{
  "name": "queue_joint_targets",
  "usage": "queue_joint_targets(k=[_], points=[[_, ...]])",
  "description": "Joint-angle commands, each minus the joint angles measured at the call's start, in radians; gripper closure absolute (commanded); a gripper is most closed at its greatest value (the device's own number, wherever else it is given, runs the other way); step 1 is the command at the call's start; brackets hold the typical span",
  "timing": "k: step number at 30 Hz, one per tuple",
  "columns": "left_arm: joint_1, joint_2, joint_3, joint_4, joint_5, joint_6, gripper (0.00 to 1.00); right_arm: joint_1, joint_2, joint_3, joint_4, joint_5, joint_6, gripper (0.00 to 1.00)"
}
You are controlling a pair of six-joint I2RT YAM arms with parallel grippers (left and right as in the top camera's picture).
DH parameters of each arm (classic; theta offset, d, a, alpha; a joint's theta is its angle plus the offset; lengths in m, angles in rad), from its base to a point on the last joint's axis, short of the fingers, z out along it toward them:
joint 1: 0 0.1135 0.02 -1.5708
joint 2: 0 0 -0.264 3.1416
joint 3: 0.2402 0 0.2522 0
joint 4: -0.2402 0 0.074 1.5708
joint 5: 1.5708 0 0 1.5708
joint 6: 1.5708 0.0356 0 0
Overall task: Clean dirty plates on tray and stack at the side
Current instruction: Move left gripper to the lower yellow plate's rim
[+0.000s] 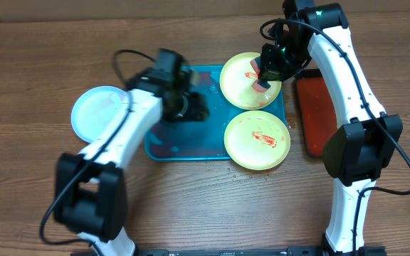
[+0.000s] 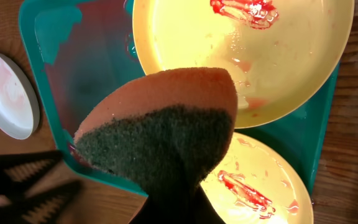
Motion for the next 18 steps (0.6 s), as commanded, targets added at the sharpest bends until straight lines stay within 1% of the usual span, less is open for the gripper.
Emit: queue_joint_targets(k=[1,4,6,11,16,18], points=[[-0.064,0.101,0.027,-0.006,0.076,-0.035,0.34,0.000,-0.057,0.003,0.002,-0.024,-0.019,0.96],[-0.087,0.164,0.032,-0.012,0.174,-0.037,0.35,0.000,-0.057,0.003,0.000,-0.024,-0.019,0.96],[-0.097,0.197,0.032,-0.013,0.209,-0.037,0.35,0.000,-0.057,0.003,0.001,-0.024,-0.022,0.96],[-0.104,0.230,0.032,-0.005,0.232,-0.037,0.39,0.000,-0.057,0.003,0.000,-0.024,-0.023,0.96],[-0.109,0.231,0.032,0.018,0.223,-0.045,0.51,0.000,-0.057,0.003,0.002,-0.023,-0.023,0.96],[-0.121,0.234,0.032,0.018,0.191,-0.067,0.54,0.000,-0.057,0.003,0.001,-0.023,-0.026,0.96]])
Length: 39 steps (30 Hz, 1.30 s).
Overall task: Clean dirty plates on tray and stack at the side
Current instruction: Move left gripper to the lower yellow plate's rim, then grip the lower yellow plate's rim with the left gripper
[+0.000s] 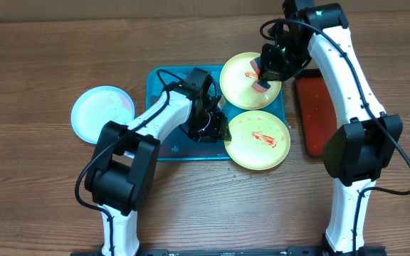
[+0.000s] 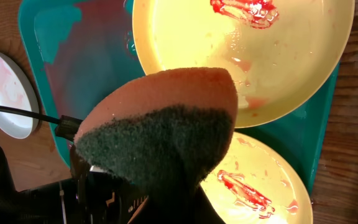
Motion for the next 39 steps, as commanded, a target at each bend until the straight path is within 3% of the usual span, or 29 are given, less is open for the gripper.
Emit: queue_joint_targets(k=[1,8,12,14,16,26,33,39], points=[[-0.029,0.014,0.023,0.004,-0.026,-0.042,0.55,0.000,-0.057,0.003,0.002,-0.023,-0.023,0.96],[-0.050,0.018,0.023,0.008,-0.071,-0.079,0.61,0.000,-0.057,0.003,0.004,-0.023,-0.023,0.96],[-0.050,0.018,0.023,0.007,-0.074,-0.079,0.74,0.000,-0.057,0.003,0.005,-0.023,-0.023,0.96],[-0.049,0.018,0.023,0.006,-0.073,-0.079,0.89,0.000,-0.056,0.003,0.005,-0.023,-0.023,0.96],[-0.045,0.018,0.026,0.006,-0.070,-0.079,0.96,0.000,-0.057,0.003,0.005,-0.023,-0.023,0.96],[0.080,0.016,0.083,-0.129,-0.045,-0.032,0.96,0.001,-0.056,0.003,0.005,-0.024,-0.023,0.96],[0.196,0.016,0.113,-0.183,-0.267,-0.013,0.96,0.028,-0.056,0.001,0.029,-0.023,-0.022,0.96],[0.214,0.016,0.112,-0.184,-0.496,-0.007,0.96,0.115,-0.055,-0.039,0.119,0.016,0.034,0.96]])
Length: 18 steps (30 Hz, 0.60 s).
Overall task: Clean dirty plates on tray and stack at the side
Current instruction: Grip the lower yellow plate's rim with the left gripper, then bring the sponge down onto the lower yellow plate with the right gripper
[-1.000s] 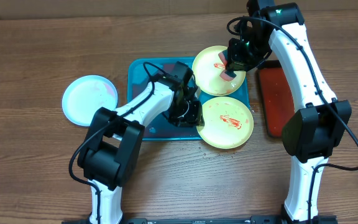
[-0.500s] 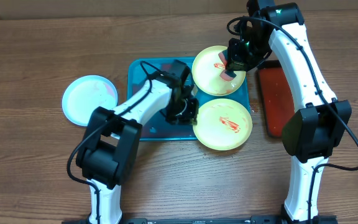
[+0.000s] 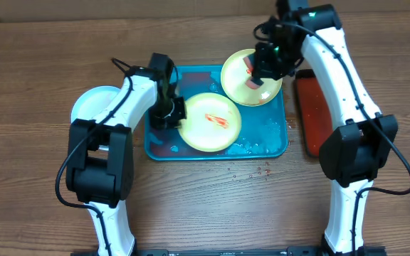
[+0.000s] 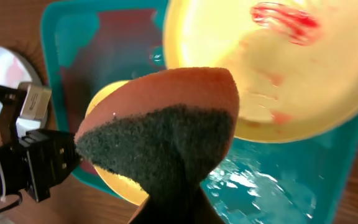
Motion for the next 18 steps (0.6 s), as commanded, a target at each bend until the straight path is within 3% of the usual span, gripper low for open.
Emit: queue_joint_targets(k=[1,7,18], points=[[-0.010,0.014,0.022,-0.003,-0.209,0.026,0.95,0.077,-0.053,-0.042,0.050,0.036,0.062,0.96],[-0.010,0.016,0.021,-0.003,-0.257,0.026,0.96,0.186,-0.053,-0.161,0.192,0.152,0.209,0.96],[-0.009,0.018,0.014,-0.010,-0.200,0.037,0.96,0.263,-0.053,-0.443,0.454,0.259,0.385,0.96]])
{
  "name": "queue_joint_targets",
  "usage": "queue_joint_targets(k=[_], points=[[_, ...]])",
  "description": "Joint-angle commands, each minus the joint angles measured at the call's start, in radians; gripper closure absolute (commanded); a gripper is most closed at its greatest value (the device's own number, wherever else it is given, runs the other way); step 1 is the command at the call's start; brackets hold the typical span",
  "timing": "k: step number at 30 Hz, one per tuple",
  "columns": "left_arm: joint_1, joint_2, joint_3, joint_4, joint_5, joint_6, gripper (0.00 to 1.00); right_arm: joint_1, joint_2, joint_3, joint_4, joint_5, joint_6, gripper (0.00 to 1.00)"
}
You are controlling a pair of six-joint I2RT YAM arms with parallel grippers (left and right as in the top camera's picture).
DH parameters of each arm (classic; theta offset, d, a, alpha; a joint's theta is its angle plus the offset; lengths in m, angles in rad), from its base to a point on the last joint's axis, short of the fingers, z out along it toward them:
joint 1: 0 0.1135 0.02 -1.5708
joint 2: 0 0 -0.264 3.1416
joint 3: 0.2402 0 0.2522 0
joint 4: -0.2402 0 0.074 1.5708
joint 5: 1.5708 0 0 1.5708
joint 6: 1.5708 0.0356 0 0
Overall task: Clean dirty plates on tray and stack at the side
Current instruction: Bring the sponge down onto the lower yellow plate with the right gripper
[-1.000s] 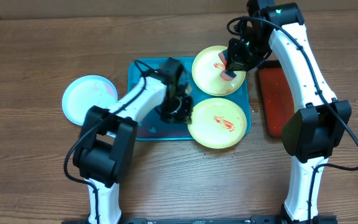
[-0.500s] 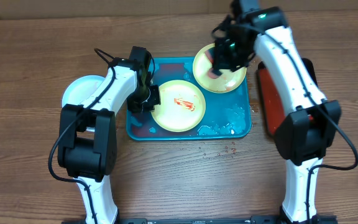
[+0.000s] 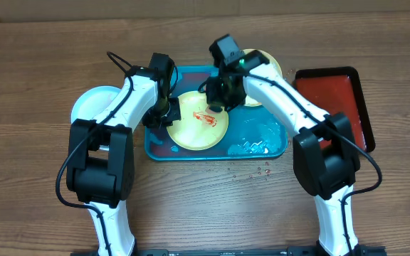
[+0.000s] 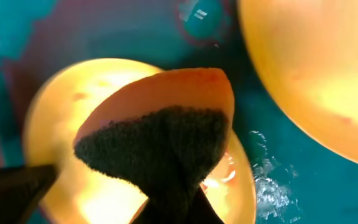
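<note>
A yellow plate (image 3: 201, 124) with a red smear lies in the middle of the teal tray (image 3: 265, 142). My left gripper (image 3: 164, 114) is shut on its left rim. My right gripper (image 3: 218, 99) hangs just above that plate, shut on an orange sponge (image 4: 160, 130) with a dark green scouring face. The right wrist view has the plate (image 4: 73, 130) under the sponge, with a bit of red at the sponge's edge. A second yellow plate (image 3: 265, 67) sits at the tray's back right, partly behind my right arm. A white plate (image 3: 95, 110) rests on the table left of the tray.
A red tray (image 3: 333, 99) lies on the table to the right of the teal one. Water and foam cover the teal tray's right half (image 3: 251, 146). Wet drops mark the table in front (image 3: 251, 171).
My right gripper with the sponge has moved from over the back plate to just above the smeared plate in the tray's middle. The left gripper still holds that plate's rim.
Both yellow plates stood at the tray's right, with the sponge held over the back one and my left gripper over the tray's left. Then the left gripper was at the front plate's rim. Later that plate stood mid-tray, and now the sponge hangs over it.
</note>
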Motion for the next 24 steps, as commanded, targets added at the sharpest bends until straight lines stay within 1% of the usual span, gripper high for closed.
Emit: queue_joint_targets(k=[1,7,11,14,18,24], points=[[-0.006,0.018,0.013,-0.014,-0.011,0.031,0.96,0.000,-0.045,-0.075,0.035,0.076,0.086,0.96],[-0.006,0.018,0.012,-0.028,0.000,0.040,0.96,-0.002,-0.045,-0.165,0.077,0.124,0.086,0.96],[-0.006,0.018,0.012,-0.028,0.079,0.083,0.96,0.002,-0.045,-0.220,0.129,0.114,0.103,0.96],[-0.006,0.018,0.012,-0.027,0.160,0.109,0.96,0.007,-0.045,-0.261,0.188,0.034,0.114,0.96],[-0.006,0.018,0.012,-0.024,0.227,0.125,0.96,0.027,-0.040,-0.286,0.273,-0.066,0.166,0.96],[-0.006,0.018,0.012,-0.019,0.230,0.125,0.96,0.099,-0.003,-0.286,0.371,-0.105,0.184,0.96]])
